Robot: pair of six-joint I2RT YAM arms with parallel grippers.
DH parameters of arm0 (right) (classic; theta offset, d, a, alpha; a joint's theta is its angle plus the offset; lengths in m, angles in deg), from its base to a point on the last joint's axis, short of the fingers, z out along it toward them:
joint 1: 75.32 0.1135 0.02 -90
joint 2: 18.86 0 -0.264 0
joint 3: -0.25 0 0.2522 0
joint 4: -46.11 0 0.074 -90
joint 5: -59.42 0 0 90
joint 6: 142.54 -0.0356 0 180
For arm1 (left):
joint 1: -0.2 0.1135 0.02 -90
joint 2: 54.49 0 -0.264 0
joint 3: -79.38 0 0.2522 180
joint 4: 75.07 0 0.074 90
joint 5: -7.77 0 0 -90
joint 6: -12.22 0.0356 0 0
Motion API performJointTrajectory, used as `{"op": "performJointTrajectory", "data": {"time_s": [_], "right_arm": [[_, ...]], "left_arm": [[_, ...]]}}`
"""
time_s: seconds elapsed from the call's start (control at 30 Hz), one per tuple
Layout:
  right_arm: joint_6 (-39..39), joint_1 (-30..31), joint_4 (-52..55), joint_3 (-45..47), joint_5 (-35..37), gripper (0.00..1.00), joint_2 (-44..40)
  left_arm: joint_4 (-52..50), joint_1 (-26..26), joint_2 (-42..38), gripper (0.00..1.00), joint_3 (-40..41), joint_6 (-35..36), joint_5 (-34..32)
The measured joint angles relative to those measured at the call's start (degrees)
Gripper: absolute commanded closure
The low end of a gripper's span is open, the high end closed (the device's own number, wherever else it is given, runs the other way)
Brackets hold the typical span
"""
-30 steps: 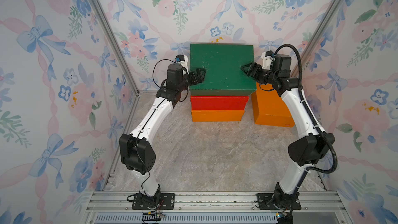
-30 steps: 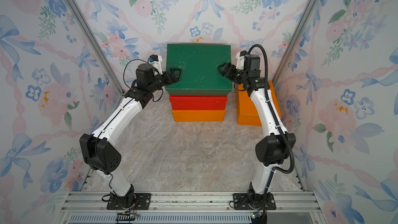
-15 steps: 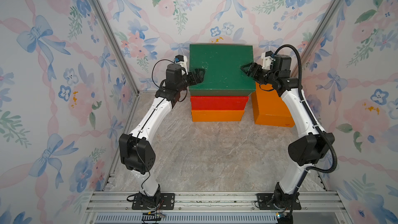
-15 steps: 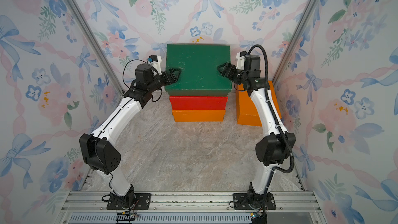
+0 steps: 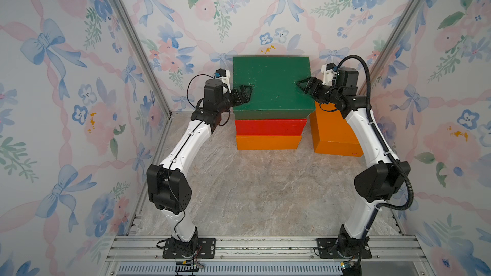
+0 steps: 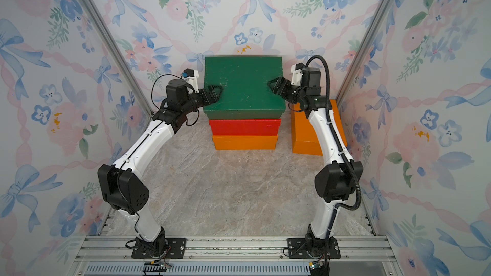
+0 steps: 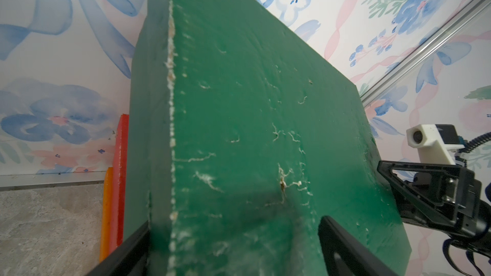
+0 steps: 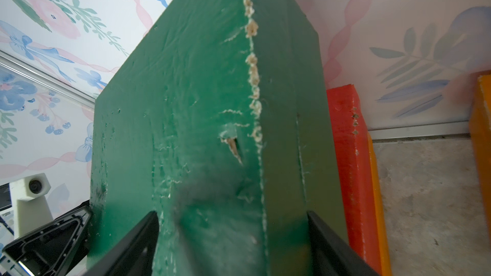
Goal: Stack the shoeboxes
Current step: Place the shoebox at the shoebox.
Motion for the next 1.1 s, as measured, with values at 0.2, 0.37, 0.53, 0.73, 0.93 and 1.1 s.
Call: {"op": "performJointTrajectory", "data": {"time_s": [0.2, 0.37, 0.53, 0.73, 0.93, 1.1], "right_arm": [[-0.3, 0.0, -0.2, -0.5, -0.4, 0.15, 0.5], [-0.3, -0.1, -0.3, -1.2, -0.8, 0.14, 1.1], [-0.8, -0.5, -0.5, -1.7, -1.6, 0.14, 1.7], [-1.0, -1.0, -0.5, -1.7, -2.6, 0.15, 1.9], [-1.2, -1.5, -0.5, -1.7, -3.0, 0.14, 1.9], [-1.2, -1.7, -0.7, -1.7, -3.4, 0.14, 2.2]], "left_arm": [[0.0, 0.5, 0.0, 0.06, 0.0, 0.0, 1.0], [0.0, 1.0, 0.0, 0.06, 0.0, 0.0, 1.9], [0.0, 1.4, 0.0, 0.06, 0.0, 0.0, 2.7], [0.1, 1.7, 0.0, 0.05, 0.0, 0.0, 3.7], [0.1, 1.9, 0.0, 0.05, 0.0, 0.0, 4.8], [0.5, 2.1, 0.4, 0.05, 0.0, 0.0, 5.3]]}}
